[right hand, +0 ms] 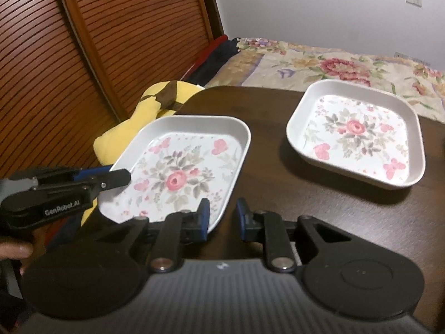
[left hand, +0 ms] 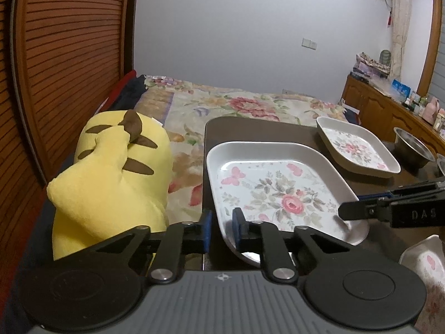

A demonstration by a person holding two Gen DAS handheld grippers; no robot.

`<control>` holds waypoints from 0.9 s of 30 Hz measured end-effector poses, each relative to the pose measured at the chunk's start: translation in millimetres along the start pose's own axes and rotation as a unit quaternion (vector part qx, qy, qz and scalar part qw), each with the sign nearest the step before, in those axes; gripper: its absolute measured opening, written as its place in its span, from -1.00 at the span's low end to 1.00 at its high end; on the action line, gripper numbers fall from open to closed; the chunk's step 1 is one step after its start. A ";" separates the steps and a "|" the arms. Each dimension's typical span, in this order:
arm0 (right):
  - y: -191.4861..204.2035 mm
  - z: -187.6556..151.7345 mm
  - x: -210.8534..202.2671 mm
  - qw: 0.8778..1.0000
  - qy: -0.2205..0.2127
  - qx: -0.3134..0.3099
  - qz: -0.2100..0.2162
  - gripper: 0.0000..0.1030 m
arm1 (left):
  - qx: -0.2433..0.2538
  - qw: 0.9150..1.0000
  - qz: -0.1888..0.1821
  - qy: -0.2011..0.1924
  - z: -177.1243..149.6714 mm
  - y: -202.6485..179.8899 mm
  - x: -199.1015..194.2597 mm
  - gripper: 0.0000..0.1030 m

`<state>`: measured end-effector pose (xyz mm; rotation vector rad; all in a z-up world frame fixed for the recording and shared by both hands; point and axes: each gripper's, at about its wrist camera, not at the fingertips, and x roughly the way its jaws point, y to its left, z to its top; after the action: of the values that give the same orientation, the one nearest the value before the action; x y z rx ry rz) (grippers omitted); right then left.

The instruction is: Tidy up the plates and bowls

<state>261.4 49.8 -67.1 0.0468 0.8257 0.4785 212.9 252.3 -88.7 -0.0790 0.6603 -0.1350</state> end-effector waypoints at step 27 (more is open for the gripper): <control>-24.3 -8.1 -58.6 0.999 -0.036 -0.021 0.014 -0.71 | 0.020 0.998 -0.062 -0.021 -4.7 -45.2 -38.9 -0.69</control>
<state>231.2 1.9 -37.3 0.0360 0.7451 0.5179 175.1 213.3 -63.6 -0.0845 0.6102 -0.2650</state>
